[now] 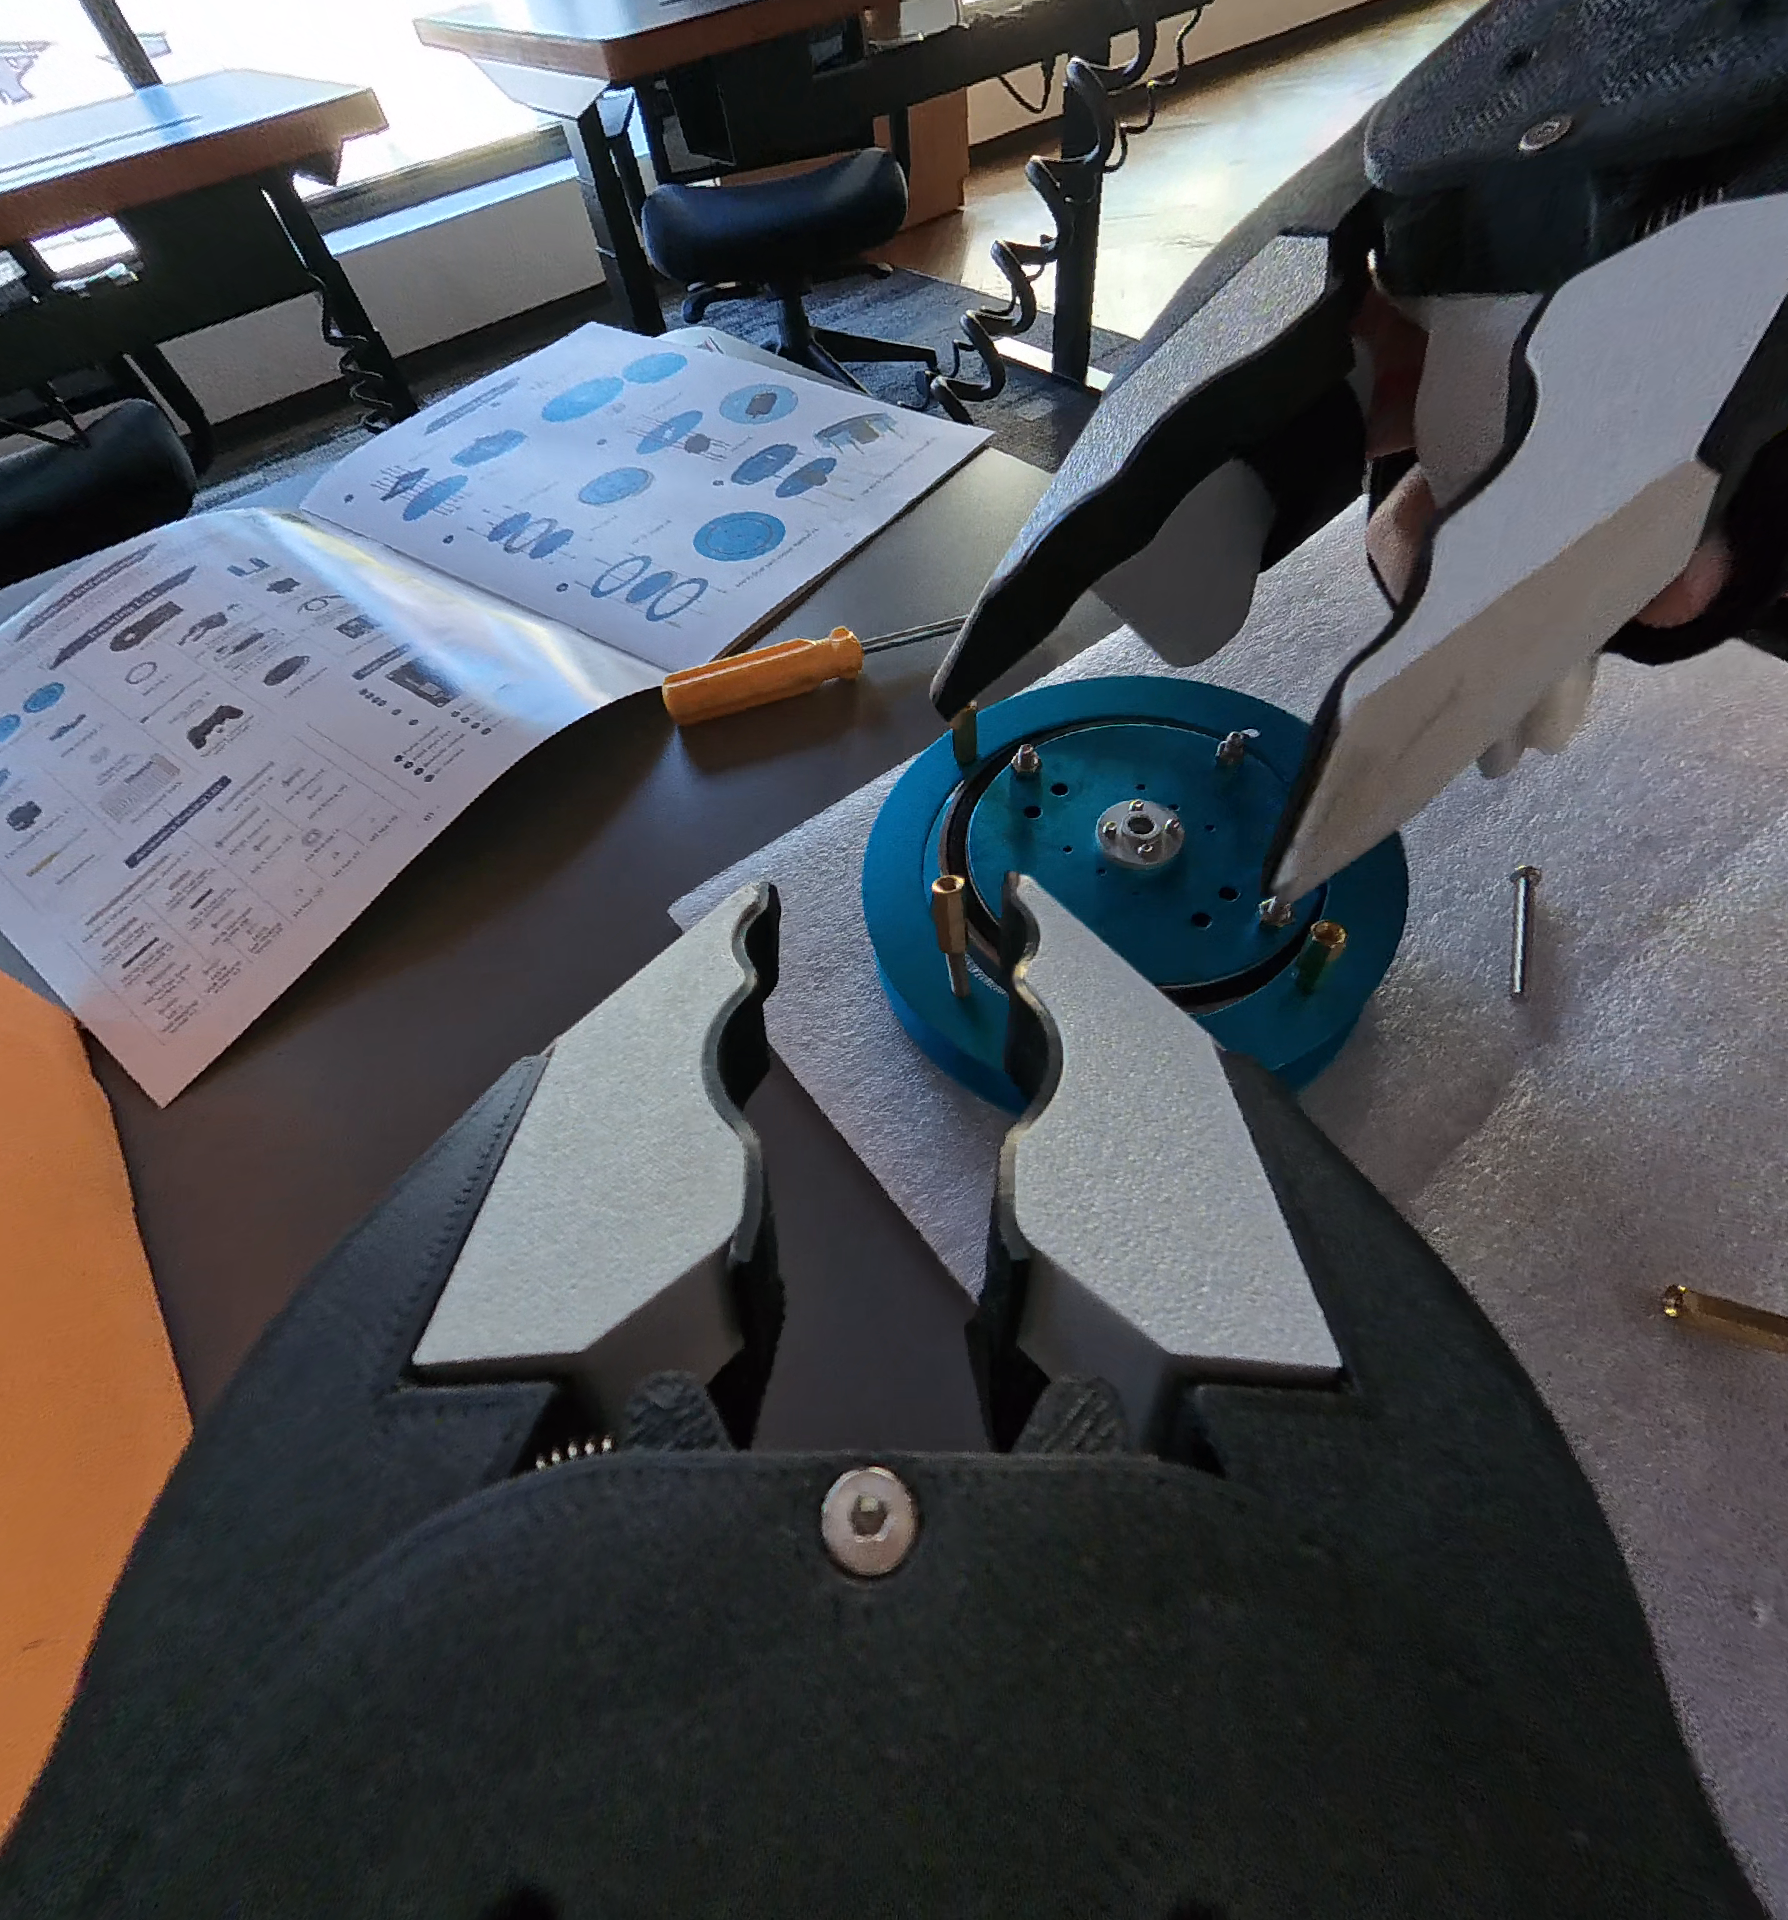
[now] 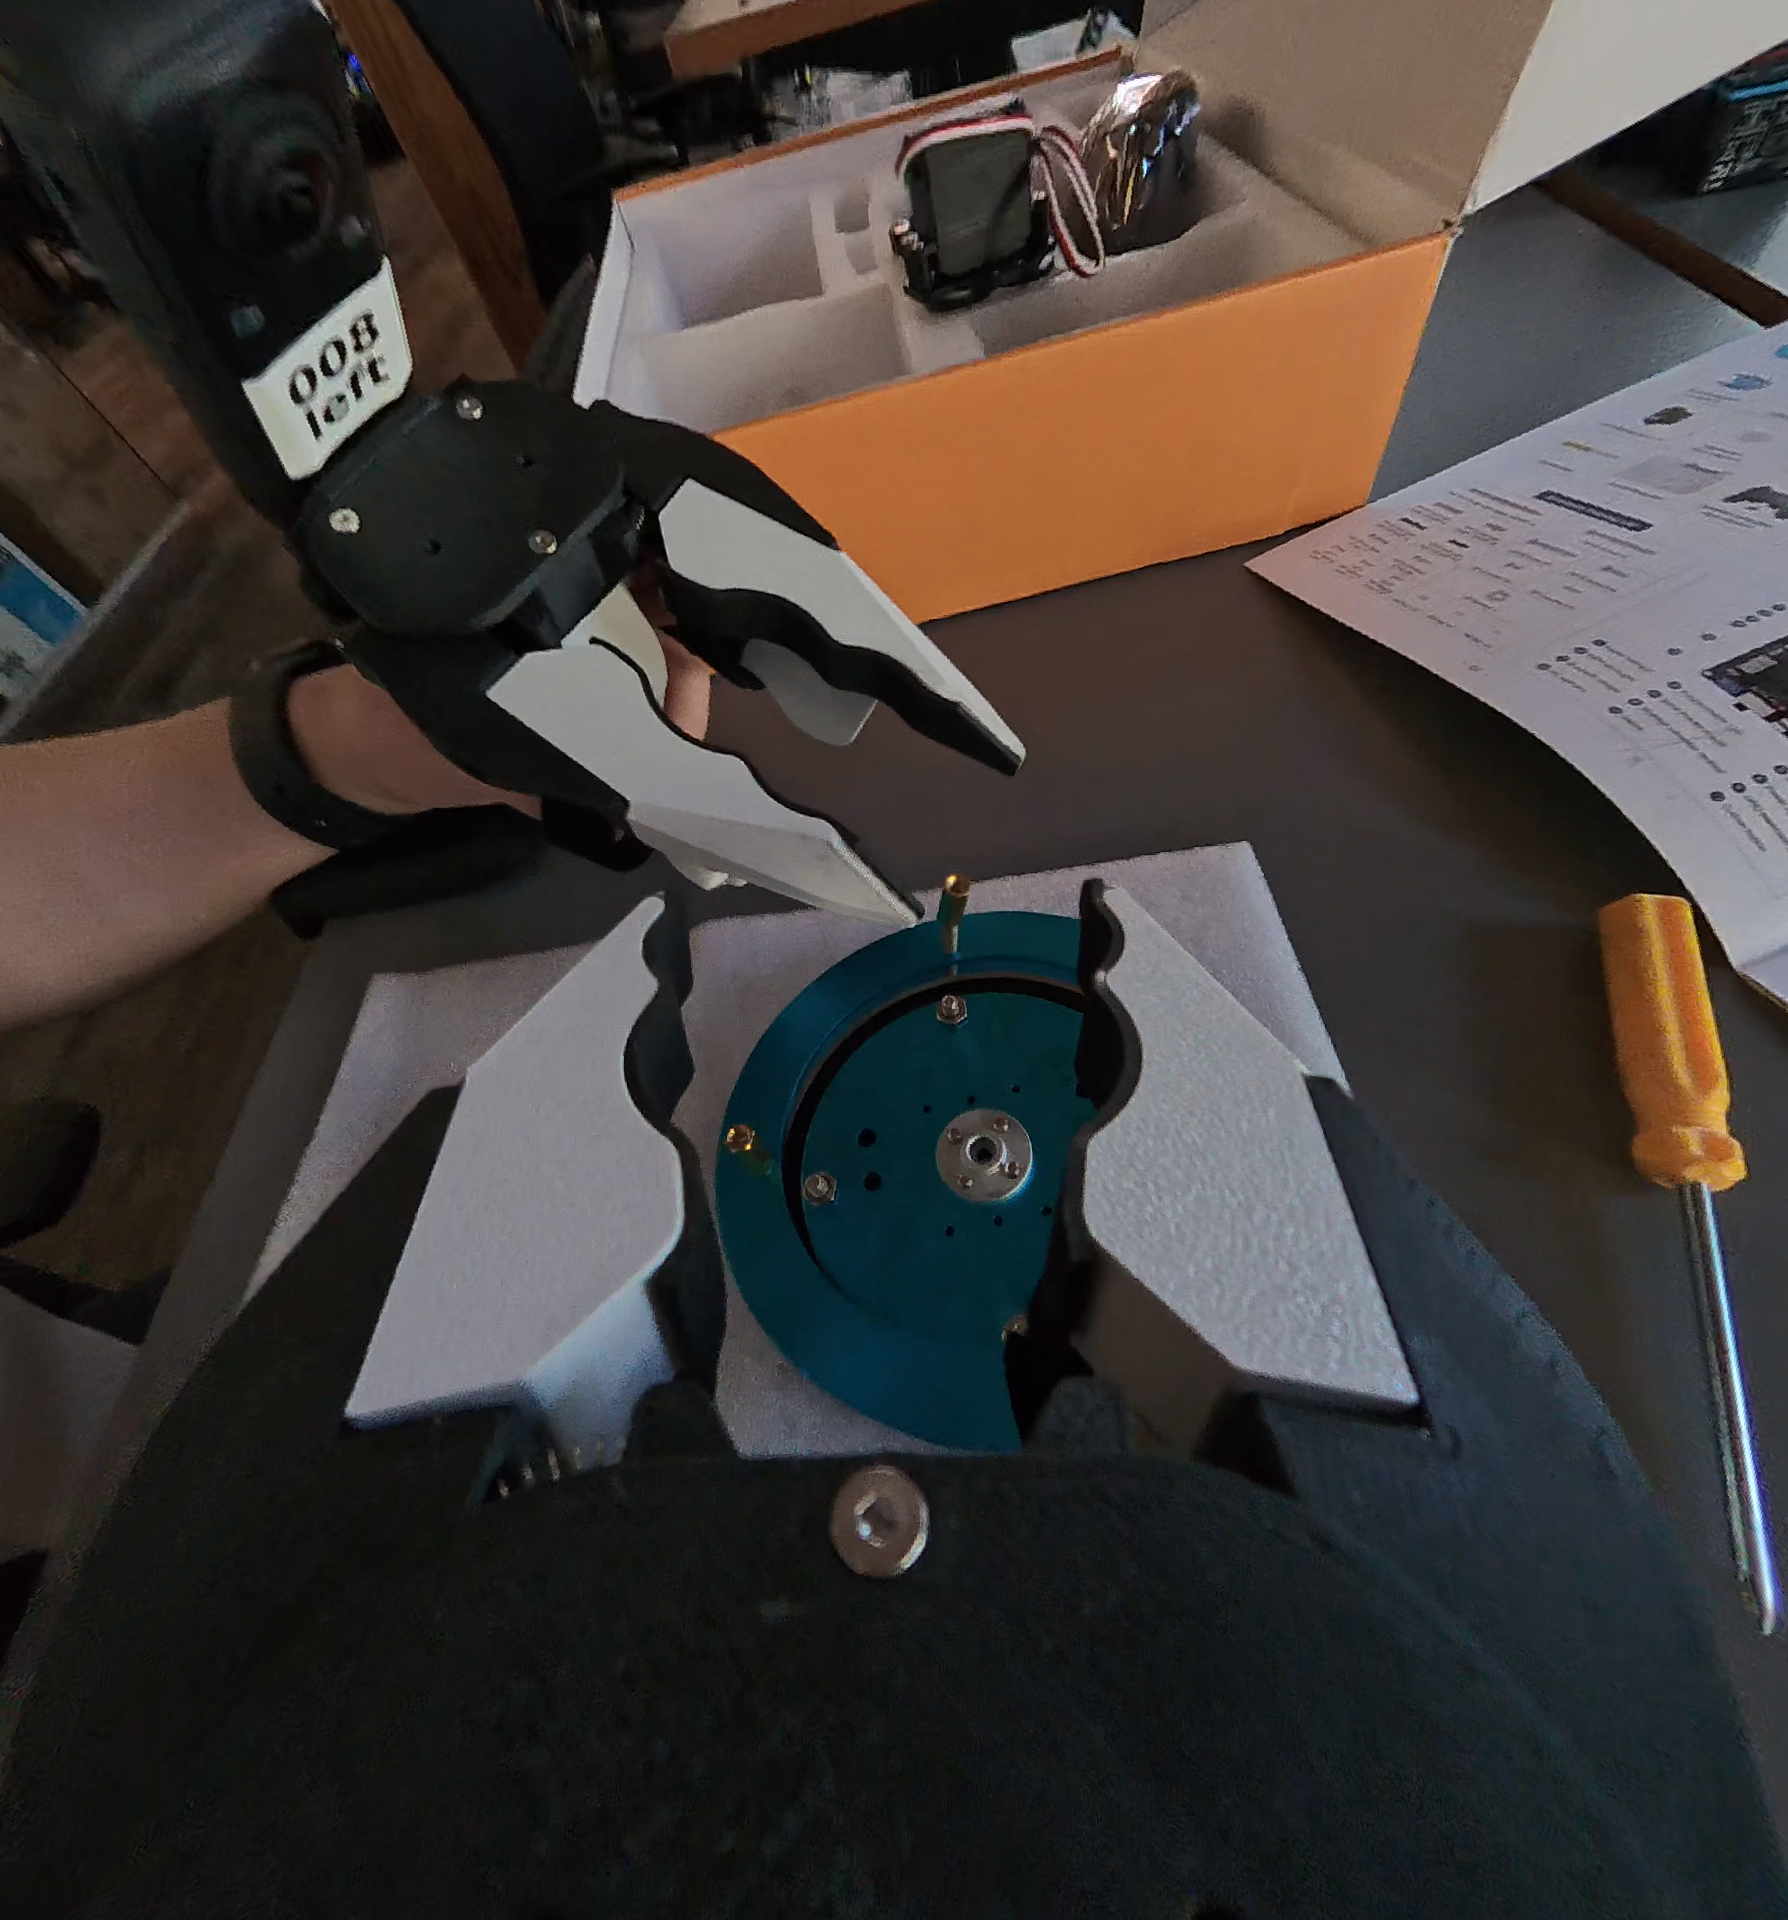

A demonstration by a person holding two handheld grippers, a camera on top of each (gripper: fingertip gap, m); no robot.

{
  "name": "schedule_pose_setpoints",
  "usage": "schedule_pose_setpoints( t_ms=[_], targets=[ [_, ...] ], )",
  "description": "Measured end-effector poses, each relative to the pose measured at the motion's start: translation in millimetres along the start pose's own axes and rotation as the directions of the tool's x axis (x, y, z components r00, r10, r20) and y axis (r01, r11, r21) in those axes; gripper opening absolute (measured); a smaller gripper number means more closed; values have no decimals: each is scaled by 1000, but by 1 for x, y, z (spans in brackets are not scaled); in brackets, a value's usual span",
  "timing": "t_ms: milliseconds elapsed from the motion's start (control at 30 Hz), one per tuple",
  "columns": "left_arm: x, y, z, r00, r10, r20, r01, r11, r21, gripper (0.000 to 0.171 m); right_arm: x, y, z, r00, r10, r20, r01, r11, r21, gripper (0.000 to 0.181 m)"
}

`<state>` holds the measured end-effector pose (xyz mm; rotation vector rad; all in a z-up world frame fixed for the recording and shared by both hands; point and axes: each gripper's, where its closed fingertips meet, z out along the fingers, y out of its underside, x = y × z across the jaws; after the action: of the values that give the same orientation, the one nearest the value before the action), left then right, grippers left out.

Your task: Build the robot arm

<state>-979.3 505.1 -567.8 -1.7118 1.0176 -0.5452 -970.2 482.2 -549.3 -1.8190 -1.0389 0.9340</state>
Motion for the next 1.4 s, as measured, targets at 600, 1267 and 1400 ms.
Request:
schedule_pose_setpoints(
  t_ms=[600, 1267, 1400],
  targets=[
    [-3, 13, -1, 1000, 21, 22, -19, 998, -64, 38, -11, 21, 30, 998, 36, 56, -24, 979, -202, 64],
    [-6, 15, 0, 1000, 5, 30, -3, 997, -73, 35, -15, 25, 32, 998, 38, 56, -24, 973, -230, 66],
    [-8, 16, -1, 999, 6, 42, -3, 997, -78, 34, -16, 26, 29, 997, 50, 55, -36, 970, -239, 66]
  ],
)
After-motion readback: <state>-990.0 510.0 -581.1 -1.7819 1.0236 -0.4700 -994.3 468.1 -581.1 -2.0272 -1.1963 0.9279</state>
